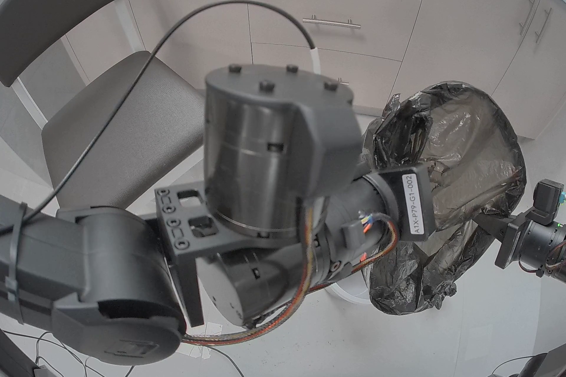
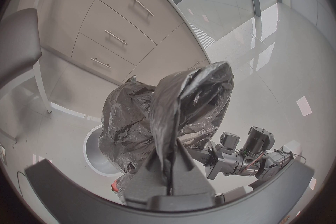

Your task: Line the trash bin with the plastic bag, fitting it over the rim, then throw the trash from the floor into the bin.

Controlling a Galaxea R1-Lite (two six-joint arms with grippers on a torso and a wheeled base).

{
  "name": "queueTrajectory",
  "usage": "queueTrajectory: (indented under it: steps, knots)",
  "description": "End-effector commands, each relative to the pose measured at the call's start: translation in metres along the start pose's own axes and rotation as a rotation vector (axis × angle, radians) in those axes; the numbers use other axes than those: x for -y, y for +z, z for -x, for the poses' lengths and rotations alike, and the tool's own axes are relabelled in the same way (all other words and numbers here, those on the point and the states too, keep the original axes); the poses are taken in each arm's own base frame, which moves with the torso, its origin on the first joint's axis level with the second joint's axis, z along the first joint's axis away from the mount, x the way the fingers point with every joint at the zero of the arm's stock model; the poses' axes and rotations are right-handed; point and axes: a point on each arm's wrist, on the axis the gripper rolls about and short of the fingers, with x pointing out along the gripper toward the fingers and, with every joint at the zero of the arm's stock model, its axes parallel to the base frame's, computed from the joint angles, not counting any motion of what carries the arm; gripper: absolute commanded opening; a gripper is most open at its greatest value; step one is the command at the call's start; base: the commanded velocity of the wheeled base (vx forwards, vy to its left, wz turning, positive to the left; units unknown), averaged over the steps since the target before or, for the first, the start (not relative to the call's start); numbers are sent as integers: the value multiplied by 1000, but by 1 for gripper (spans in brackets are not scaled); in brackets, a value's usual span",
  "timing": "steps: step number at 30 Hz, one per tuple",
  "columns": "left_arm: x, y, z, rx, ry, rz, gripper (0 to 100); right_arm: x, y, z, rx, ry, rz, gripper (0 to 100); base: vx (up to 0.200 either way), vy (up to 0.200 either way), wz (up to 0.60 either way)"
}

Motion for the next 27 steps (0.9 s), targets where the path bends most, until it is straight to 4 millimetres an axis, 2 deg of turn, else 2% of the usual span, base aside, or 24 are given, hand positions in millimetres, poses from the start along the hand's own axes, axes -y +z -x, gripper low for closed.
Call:
queueTrajectory:
  steps: [1,2,3,8,11,17,24,27]
  knots:
    - [-15,-12,-9,-31,33,-2,0,3,-11,-15,-59,-21,3,0,0,0,0]
    - [-23,-16,-16,-36,51,-1,0,6,-16,-26,-70,-40,0,0,0,0,0]
    - [-23,-16,-16,-36,51,-1,0,6,-16,-26,-70,-40,0,0,0,0,0]
    - [-43,-25,-31,-57,108,0,0,13,-34,-56,-99,-73,-1,0,0,0,0]
    - [-49,-27,-36,-55,120,4,0,16,-40,-66,-105,-80,-3,0,0,0,0]
    - [-78,-36,-51,-64,187,11,0,19,-63,-97,-147,-76,-3,0,0,0,0]
    - [-102,-53,-65,-113,245,13,0,22,-83,-116,-168,-81,-2,0,0,0,0]
    - [-117,-66,-73,-122,257,16,0,24,-91,-125,-167,-86,-2,0,0,0,0]
